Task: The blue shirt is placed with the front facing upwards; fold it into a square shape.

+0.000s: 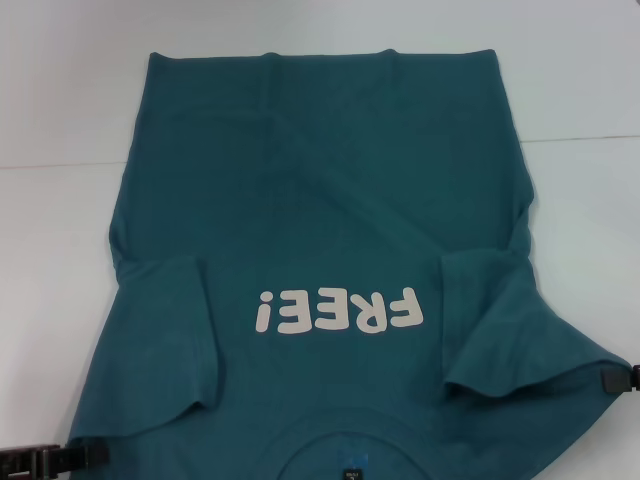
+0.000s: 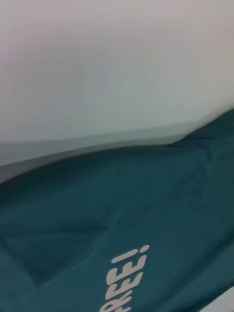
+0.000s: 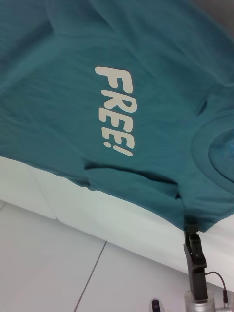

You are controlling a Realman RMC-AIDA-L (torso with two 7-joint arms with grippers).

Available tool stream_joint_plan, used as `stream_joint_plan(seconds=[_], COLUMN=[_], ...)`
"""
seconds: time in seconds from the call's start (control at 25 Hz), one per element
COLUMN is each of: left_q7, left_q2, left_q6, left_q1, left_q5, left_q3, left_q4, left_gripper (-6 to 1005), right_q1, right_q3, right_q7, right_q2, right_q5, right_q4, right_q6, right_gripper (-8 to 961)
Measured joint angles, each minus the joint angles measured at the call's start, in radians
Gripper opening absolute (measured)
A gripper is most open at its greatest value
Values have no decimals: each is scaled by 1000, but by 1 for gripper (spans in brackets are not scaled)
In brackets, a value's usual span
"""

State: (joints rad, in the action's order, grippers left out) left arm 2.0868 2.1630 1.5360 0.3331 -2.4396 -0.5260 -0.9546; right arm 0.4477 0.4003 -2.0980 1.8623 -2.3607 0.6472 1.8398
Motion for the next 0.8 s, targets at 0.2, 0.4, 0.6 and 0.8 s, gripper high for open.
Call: stream_joint_plan(seconds=[0.2, 0.4, 0.6, 0.8], left_q7=[-1, 0, 3, 6], left_q2=[2, 2, 2, 0], left_q6=[-4, -7, -4, 31], left_q1=[10, 12, 12, 4], left_q5=[7, 13, 23, 72], left_q3=[-1, 2, 8, 16], left_q4=[-1, -3, 0, -5], left_gripper=[452, 174, 50, 35], right_q1=[-4, -4, 1, 3], right_q3=[0, 0, 0, -3], right_q7=[0, -2, -2, -2], right_q2=[0, 0, 0, 0], right_q5=[1, 1, 2, 2], right_q4=[0, 0, 0, 0], right_q6=[1, 4, 11, 12], right_gripper=[36, 36, 36, 37])
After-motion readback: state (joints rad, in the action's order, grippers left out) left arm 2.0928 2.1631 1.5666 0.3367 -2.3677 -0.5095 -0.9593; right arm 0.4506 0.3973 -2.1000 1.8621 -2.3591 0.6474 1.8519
